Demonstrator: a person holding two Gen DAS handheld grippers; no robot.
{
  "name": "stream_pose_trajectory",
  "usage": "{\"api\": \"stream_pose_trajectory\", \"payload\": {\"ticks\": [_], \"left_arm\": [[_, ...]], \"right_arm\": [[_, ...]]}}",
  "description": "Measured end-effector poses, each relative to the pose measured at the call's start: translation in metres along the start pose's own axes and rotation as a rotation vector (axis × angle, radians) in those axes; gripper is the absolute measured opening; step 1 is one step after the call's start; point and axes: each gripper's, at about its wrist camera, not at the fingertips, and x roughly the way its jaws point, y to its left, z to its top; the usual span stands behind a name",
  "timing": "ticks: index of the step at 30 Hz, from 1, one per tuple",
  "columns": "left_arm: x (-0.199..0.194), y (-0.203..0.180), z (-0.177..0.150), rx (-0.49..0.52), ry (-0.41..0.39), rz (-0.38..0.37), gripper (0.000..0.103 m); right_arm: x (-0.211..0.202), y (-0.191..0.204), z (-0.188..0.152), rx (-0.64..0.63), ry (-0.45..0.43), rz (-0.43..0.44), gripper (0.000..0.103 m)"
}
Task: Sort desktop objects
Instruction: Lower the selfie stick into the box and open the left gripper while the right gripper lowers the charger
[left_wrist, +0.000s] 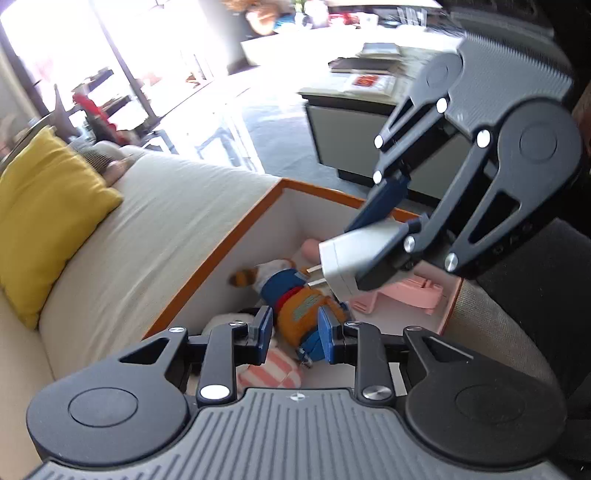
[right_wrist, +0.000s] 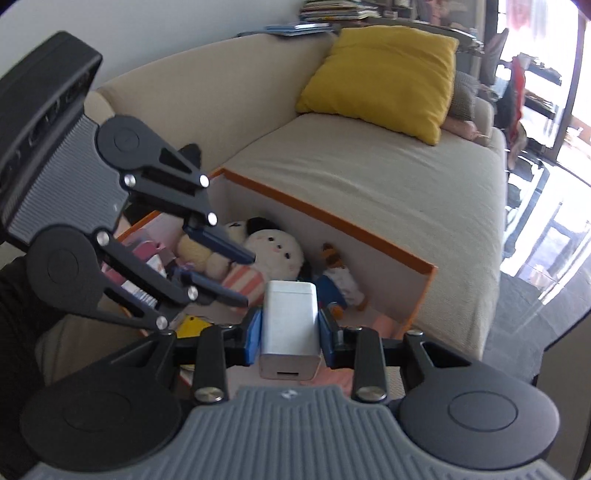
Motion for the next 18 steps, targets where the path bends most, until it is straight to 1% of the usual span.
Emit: {"api": "stream_pose_trajectory", "payload": {"ticks": [3,5,6,8,10,14,17,18], "left_arm": [[-0.022,0.009,-0.017,-0.156,-0.044,0.058,0.031],[-0.04,0.011,-0.032,-0.235,-0.077,0.109,0.031],[-0.047,0.011,-0.038,-0.269,-0.093,0.129,0.031],[-0.062,0.013,-0.047,-0.348,-0.113,0.165,0.031],[-0.075,0.012,-0.059,-0.413,-0.133,0.184,0.031],[-0.094,0.005,-0.085,-0.505,-0.158,0.205,0.032],[-0.106,-0.002,-0.104,-0.57,-0.165,0.21,0.033],[-0.099,0.002,-0.106,-0.595,-0.167,0.212,0.033]], "right_arm": [[0.027,0.004,0.01,-0.007,0.087,0.082,0.035],[0.045,0.007,0.015,0.005,0.136,0.133,0.035],[0.053,0.01,0.017,0.012,0.157,0.143,0.035],[0.066,0.018,0.018,0.009,0.197,0.136,0.035],[0.076,0.023,0.017,0.009,0.224,0.108,0.035],[0.084,0.02,0.011,0.038,0.271,0.062,0.035],[0.084,0.017,0.009,0.086,0.269,0.048,0.035],[0.084,0.017,0.011,0.105,0.259,0.051,0.035]]}}
